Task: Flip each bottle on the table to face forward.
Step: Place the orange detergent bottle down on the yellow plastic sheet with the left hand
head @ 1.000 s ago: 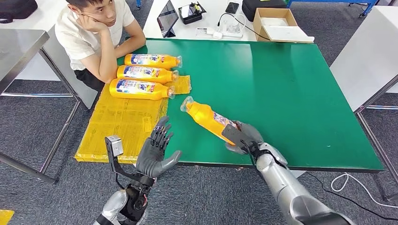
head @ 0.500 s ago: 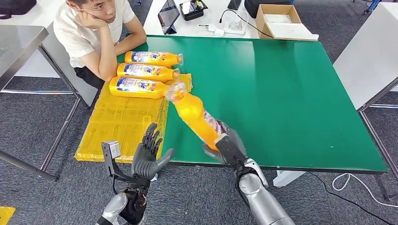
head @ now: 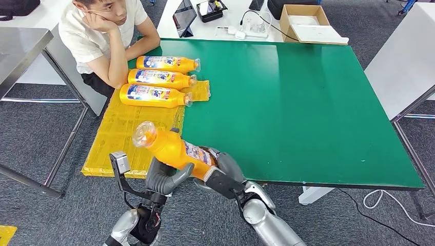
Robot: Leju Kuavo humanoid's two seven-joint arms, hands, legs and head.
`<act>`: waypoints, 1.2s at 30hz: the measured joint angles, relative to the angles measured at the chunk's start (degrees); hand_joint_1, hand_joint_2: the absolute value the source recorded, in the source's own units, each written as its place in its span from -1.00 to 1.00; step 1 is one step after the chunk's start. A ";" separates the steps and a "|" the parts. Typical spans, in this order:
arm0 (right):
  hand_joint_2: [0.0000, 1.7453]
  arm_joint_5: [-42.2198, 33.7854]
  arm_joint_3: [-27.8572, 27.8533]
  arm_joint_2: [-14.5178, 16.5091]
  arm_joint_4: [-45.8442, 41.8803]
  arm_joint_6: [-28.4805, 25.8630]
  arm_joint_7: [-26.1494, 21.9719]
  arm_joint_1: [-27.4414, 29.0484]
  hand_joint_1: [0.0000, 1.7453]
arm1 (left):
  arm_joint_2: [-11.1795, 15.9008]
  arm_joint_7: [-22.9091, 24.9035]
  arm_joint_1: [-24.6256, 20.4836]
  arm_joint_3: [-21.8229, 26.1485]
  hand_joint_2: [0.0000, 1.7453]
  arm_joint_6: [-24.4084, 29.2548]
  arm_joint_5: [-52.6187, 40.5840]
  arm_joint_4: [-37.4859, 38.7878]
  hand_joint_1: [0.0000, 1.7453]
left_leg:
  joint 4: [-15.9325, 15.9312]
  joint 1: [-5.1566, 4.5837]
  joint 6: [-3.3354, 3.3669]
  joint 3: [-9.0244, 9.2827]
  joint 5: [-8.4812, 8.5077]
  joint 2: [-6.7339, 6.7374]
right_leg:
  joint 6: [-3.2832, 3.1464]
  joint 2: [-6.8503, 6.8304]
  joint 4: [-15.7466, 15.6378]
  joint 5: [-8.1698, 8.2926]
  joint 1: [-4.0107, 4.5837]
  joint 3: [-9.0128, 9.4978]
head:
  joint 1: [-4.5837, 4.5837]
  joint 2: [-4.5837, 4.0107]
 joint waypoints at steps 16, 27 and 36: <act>1.00 -0.88 4.82 0.47 2.68 0.49 -0.01 -2.28 1.00 | 0.96 0.86 0.74 0.00 1.00 -3.84 3.22 -1.13 -1.00 | 0.00 0.00 0.00 -0.02 0.00 -0.01 | 0.00 0.00 0.00 0.00 0.00 -0.02 | 0.00 0.00; 1.00 -0.76 5.59 0.48 3.08 0.44 0.21 -3.08 0.84 | 1.01 1.50 0.39 0.58 1.00 -3.74 3.89 -1.08 1.00 | 0.00 0.00 0.00 -0.02 0.01 0.00 | 0.00 0.00 -0.01 0.00 -0.01 -0.03 | 0.01 0.00; -1.00 -2.81 5.98 0.73 1.60 0.47 -0.03 -2.73 -1.00 | 0.98 1.39 -1.04 1.05 1.00 -3.38 2.81 0.38 1.00 | 0.00 0.00 0.00 -0.02 0.00 0.01 | 0.00 0.00 -0.01 0.00 0.00 -0.05 | 0.01 0.00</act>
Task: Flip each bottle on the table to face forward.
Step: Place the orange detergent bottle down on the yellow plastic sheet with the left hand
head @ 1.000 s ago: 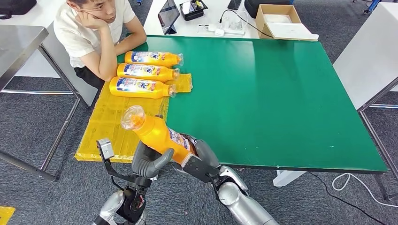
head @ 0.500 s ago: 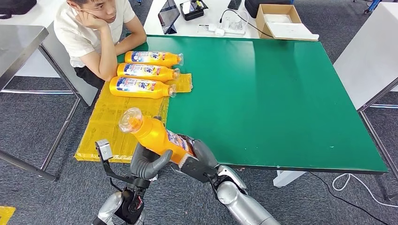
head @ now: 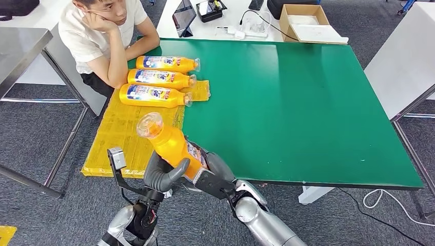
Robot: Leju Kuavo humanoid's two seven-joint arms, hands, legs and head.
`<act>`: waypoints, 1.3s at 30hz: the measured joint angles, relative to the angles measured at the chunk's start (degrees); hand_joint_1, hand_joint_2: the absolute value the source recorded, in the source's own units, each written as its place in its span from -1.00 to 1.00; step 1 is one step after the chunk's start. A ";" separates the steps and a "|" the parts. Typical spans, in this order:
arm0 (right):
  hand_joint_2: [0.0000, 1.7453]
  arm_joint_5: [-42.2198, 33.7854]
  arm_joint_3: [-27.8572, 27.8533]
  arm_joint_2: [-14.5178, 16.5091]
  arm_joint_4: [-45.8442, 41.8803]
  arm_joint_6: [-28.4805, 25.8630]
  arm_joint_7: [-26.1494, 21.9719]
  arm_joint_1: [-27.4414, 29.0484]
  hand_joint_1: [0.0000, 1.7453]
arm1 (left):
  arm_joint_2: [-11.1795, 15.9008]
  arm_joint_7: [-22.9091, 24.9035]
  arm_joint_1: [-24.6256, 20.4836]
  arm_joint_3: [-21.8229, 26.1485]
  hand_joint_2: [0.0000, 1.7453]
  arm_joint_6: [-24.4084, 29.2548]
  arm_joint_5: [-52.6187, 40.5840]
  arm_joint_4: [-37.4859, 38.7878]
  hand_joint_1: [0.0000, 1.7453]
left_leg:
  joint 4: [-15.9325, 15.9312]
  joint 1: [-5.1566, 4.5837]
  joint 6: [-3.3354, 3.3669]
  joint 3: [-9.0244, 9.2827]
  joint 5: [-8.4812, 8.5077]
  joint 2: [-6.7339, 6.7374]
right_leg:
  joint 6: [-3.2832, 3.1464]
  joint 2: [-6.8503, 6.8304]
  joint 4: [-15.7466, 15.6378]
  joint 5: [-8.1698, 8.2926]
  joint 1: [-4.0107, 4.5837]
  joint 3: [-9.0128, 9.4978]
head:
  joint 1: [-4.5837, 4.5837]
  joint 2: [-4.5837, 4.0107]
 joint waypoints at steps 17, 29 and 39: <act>-1.00 13.19 -8.83 -5.94 -21.22 -27.31 -3.64 20.01 -1.00 | 2.40 -5.98 2.20 9.50 1.00 19.70 -26.87 -8.21 1.00 | 0.00 0.00 -0.02 -0.14 -0.07 -0.06 | -0.03 -0.05 -0.02 -0.05 0.00 -0.11 | 0.00 0.00; -1.00 10.32 -14.77 -4.83 -24.97 -22.78 -6.94 22.94 -1.00 | 5.35 8.86 -6.64 13.23 1.00 34.44 -95.67 3.79 1.00 | 0.00 0.01 0.01 -0.08 0.08 -0.11 | -0.06 -0.11 0.00 -0.02 0.00 -0.06 | 0.01 0.00; -1.00 8.77 -15.07 -3.25 -24.26 -18.91 -7.68 21.05 -1.00 | 6.46 11.87 -21.64 13.17 1.00 23.25 -96.20 27.98 1.00 | 0.00 0.01 -0.02 -0.12 0.15 -0.02 | -0.18 -0.10 0.03 0.12 0.01 -0.12 | 0.02 0.00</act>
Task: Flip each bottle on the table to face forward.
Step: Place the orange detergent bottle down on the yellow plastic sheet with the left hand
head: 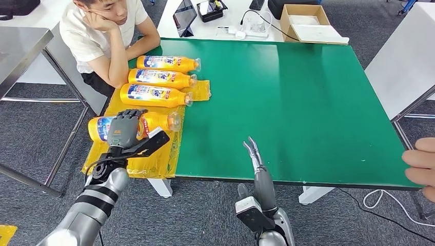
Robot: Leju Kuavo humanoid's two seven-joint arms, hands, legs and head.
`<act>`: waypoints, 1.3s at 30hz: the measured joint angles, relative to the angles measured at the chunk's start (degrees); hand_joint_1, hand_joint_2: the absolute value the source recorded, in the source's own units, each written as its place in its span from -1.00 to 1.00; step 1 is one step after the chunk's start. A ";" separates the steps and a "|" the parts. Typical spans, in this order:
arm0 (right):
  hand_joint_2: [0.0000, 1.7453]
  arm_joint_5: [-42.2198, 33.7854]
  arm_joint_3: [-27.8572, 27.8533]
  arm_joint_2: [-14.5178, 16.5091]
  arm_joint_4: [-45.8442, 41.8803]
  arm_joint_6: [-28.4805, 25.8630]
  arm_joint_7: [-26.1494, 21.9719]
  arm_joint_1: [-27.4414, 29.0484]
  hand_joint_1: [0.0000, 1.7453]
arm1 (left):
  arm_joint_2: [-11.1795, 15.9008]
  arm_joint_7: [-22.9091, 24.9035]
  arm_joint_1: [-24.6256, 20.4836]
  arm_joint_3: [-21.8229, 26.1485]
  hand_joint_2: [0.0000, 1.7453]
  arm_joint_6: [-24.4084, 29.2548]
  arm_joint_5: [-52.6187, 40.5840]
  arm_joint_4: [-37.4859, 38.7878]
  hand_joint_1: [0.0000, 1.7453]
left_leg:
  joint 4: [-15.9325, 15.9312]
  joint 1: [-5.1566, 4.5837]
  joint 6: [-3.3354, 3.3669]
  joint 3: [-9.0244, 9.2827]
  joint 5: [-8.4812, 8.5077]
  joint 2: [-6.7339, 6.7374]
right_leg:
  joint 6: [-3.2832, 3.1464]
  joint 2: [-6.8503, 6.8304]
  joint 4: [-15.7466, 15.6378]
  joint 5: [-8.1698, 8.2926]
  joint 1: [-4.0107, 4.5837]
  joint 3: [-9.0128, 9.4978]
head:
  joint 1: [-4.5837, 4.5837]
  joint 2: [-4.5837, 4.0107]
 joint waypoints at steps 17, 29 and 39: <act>-1.00 -6.60 1.29 1.65 8.51 1.36 -4.88 -4.46 -1.00 | -1.95 -4.56 -16.13 4.16 1.00 -13.97 15.12 28.25 -0.50 | -0.01 -0.01 -0.01 0.15 -0.01 -0.08 | -0.01 -0.02 0.01 -0.03 -0.01 0.21 | -0.02 0.00; -1.00 -7.71 1.80 2.30 12.07 -1.23 -6.18 -4.74 -1.00 | -2.34 -3.34 -16.39 4.31 -1.00 -17.67 17.15 31.97 -1.00 | -0.02 0.00 -0.02 0.30 -0.01 -0.07 | -0.02 -0.02 0.02 -0.04 0.00 0.32 | -0.01 0.00; -1.00 -7.73 1.79 2.38 14.30 -2.24 -6.57 -4.84 -1.00 | -2.87 -9.00 -15.94 5.22 -0.50 -18.53 21.45 31.83 -1.00 | -0.02 0.00 -0.01 0.32 0.02 -0.08 | -0.02 -0.02 0.01 -0.03 0.00 0.35 | -0.02 0.00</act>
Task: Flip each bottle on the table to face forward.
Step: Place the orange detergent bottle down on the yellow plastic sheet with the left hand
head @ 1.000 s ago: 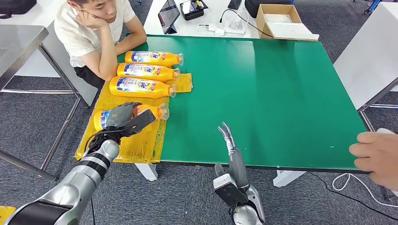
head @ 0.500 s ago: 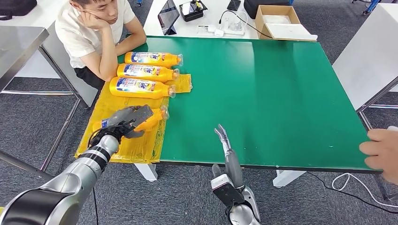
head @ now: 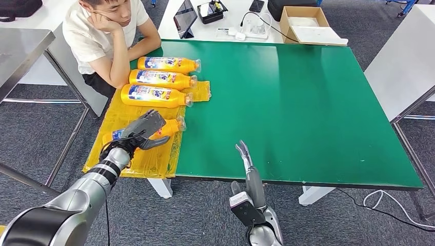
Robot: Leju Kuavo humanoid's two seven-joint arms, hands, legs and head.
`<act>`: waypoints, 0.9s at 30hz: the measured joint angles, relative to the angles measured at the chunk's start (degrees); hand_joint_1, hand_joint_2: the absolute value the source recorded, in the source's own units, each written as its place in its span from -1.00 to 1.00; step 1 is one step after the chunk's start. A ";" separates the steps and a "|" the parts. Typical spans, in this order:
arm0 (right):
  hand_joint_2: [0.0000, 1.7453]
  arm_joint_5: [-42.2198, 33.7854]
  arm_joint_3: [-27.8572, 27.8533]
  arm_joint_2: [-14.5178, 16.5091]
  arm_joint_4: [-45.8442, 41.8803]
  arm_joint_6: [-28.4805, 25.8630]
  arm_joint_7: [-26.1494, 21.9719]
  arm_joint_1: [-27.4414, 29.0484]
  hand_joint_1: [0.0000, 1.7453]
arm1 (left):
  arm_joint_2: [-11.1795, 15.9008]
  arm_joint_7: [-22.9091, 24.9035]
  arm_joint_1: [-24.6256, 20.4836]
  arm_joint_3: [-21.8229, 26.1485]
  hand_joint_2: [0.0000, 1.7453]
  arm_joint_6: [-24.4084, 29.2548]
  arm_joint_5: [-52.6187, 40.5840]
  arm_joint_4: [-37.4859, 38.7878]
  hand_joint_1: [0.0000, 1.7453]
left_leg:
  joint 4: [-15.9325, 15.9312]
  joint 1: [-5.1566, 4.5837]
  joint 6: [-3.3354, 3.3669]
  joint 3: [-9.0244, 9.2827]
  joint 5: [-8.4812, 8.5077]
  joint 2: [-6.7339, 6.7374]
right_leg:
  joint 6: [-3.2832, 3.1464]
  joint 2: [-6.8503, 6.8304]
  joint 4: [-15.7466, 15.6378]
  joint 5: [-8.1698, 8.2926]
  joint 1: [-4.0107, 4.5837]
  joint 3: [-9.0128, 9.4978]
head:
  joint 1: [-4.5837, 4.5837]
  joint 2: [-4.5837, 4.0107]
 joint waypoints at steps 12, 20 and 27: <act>-1.00 -6.94 -1.30 -0.13 -3.94 -3.71 -0.81 4.70 -1.00 | -6.34 -17.69 21.35 0.78 1.00 9.01 40.97 -30.01 -1.00 | 0.01 -0.03 -0.02 -0.13 -0.26 0.09 | 0.11 0.04 -0.04 -0.18 -0.01 -0.16 | 0.01 0.00; 0.50 -10.74 -2.72 -0.06 -10.40 -5.83 -0.91 7.91 -1.00 | -7.26 -17.96 30.47 -2.71 1.00 14.63 44.17 -48.07 -1.00 | 0.01 -0.01 -0.03 -0.19 -0.31 0.07 | 0.03 0.04 -0.05 -0.26 0.00 -0.22 | 0.01 0.00; 1.00 -13.78 -3.45 0.02 -15.50 -15.39 -0.93 8.85 -1.00 | -7.25 -21.03 33.91 -5.33 1.00 18.53 44.30 -54.99 -1.00 | 0.01 -0.01 -0.03 -0.18 -0.28 0.09 | 0.04 0.04 -0.03 -0.24 0.00 -0.20 | 0.00 0.00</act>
